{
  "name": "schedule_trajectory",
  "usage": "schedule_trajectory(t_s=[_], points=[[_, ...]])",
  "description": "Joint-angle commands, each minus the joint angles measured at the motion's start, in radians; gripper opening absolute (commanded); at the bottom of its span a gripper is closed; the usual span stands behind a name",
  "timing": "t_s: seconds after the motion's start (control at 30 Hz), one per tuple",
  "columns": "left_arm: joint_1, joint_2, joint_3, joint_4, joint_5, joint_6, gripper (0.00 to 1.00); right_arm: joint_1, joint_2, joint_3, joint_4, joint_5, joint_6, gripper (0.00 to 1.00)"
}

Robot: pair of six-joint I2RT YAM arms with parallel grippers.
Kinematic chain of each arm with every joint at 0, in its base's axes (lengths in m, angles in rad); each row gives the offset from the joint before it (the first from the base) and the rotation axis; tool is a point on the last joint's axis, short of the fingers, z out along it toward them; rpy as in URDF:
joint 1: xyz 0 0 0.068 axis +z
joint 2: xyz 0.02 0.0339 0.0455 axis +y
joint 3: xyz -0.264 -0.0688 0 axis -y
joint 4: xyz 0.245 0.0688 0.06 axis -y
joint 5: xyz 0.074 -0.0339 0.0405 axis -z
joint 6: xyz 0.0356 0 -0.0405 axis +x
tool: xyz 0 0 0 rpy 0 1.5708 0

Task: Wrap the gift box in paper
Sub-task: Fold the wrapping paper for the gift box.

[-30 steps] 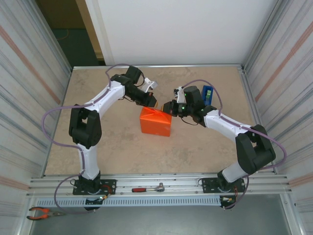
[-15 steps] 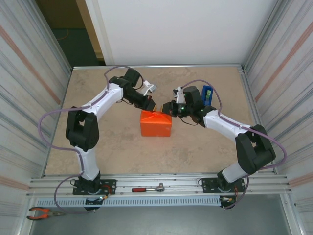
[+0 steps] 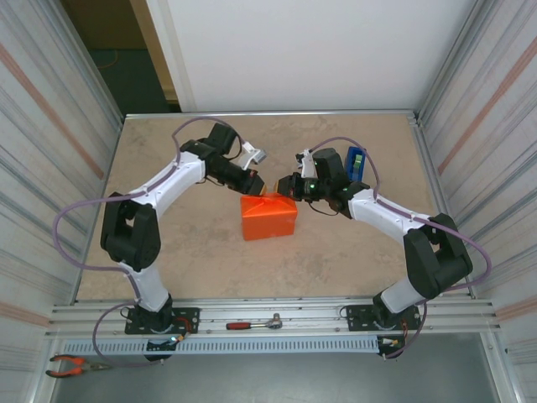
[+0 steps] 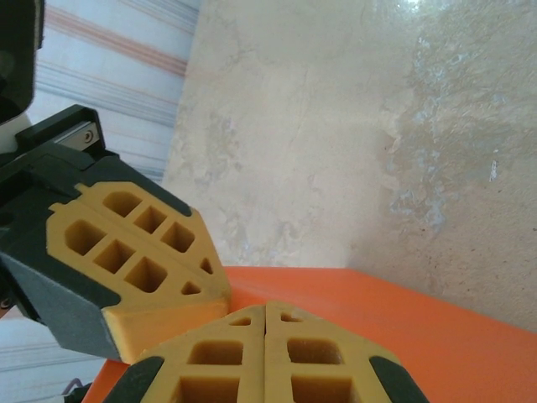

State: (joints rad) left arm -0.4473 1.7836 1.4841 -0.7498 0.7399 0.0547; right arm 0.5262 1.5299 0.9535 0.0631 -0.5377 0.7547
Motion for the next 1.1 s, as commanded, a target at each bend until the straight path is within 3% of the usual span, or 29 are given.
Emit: schedule_trajectory(t_s=[0.0,0.67,1.07], points=[[-0.008,-0.062,-0.024,0.007,-0.005,-0.017,0.0,0.006,0.069,-0.072,-0.313,0.066,0.004,0.0],[-0.045,-0.134,-0.137,0.041,-0.011,-0.021,0.0,0.018,0.075,-0.06,-0.316,0.068,0.01,0.0],[-0.106,-0.269,-0.28,0.156,-0.211,-0.015,0.0,-0.003,0.071,0.148,-0.433,0.044,-0.05,0.0]])
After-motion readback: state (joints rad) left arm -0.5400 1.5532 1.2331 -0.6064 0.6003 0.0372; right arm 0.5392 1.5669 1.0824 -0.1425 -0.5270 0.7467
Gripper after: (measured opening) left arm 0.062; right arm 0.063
